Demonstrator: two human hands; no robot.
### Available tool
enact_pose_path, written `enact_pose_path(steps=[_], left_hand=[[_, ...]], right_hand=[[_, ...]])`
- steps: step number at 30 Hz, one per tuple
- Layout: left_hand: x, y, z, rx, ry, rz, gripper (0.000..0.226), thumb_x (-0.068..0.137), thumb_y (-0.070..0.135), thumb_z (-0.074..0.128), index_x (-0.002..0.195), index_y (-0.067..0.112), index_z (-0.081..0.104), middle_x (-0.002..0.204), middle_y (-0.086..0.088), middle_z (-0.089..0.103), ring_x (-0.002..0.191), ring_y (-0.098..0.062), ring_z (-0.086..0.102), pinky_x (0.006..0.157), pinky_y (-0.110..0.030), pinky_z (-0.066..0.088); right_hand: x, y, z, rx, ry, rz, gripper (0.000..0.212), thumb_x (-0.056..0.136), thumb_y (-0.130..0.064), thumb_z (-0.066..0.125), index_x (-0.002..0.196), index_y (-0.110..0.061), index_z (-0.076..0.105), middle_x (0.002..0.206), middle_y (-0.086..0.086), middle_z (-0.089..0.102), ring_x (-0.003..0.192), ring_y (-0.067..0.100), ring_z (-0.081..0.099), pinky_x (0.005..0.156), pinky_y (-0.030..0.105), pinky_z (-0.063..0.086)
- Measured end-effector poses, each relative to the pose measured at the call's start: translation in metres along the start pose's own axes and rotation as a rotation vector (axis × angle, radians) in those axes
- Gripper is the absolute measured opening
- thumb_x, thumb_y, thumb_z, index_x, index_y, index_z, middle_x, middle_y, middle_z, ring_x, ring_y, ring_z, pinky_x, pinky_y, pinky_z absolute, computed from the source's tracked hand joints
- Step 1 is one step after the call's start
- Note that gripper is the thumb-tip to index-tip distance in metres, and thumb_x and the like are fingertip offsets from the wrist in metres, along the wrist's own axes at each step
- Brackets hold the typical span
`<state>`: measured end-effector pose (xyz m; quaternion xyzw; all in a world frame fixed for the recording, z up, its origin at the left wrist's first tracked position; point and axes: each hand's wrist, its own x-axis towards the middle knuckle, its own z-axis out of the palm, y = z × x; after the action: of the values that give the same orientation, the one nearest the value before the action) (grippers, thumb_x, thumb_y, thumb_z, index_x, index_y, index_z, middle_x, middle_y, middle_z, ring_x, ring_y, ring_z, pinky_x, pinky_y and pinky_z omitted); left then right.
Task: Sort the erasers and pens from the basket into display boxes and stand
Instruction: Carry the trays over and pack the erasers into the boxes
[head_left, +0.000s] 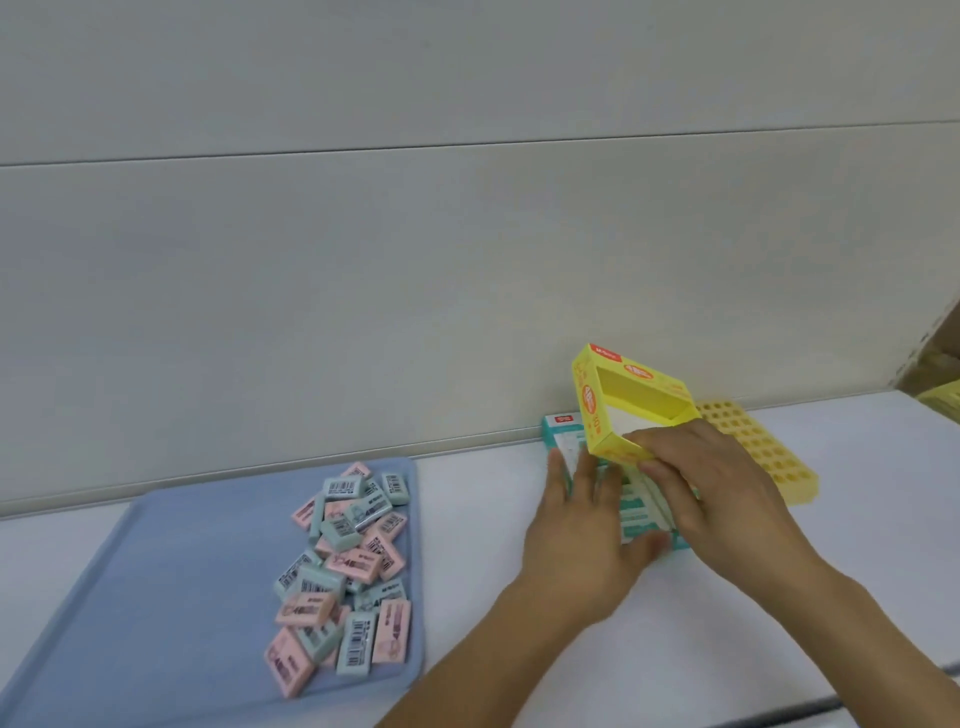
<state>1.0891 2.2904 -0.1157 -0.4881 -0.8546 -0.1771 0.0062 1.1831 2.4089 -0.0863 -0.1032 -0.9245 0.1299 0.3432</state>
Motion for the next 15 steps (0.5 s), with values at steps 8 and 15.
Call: enact_pose_path(steps=[8, 15], left_hand=[[-0.091, -0.095, -0.054, 0.054, 0.259, -0.136, 0.049, 0.089, 0.049, 0.040, 0.118, 0.019, 0.065, 0.123, 0.000, 0.066, 0.125, -0.028, 0.055, 0.106, -0.040, 0.024], [-0.116, -0.159, -0.098, -0.007, 0.128, -0.255, 0.047, 0.097, 0.017, 0.036, 0.142, 0.028, 0.046, 0.141, 0.010, 0.050, 0.126, -0.015, 0.047, 0.103, -0.028, 0.039]], right_hand=[[0.036, -0.112, 0.047, -0.072, -0.133, -0.161, 0.027, 0.095, -0.039, 0.038, 0.103, -0.026, 0.061, 0.063, -0.006, 0.061, 0.055, 0.021, 0.060, 0.043, 0.030, 0.041], [0.058, -0.154, 0.088, -0.133, -0.690, 0.179, 0.016, 0.097, -0.021, 0.039, 0.086, -0.014, 0.047, 0.115, 0.011, 0.059, 0.106, 0.031, 0.056, 0.069, 0.029, 0.031]])
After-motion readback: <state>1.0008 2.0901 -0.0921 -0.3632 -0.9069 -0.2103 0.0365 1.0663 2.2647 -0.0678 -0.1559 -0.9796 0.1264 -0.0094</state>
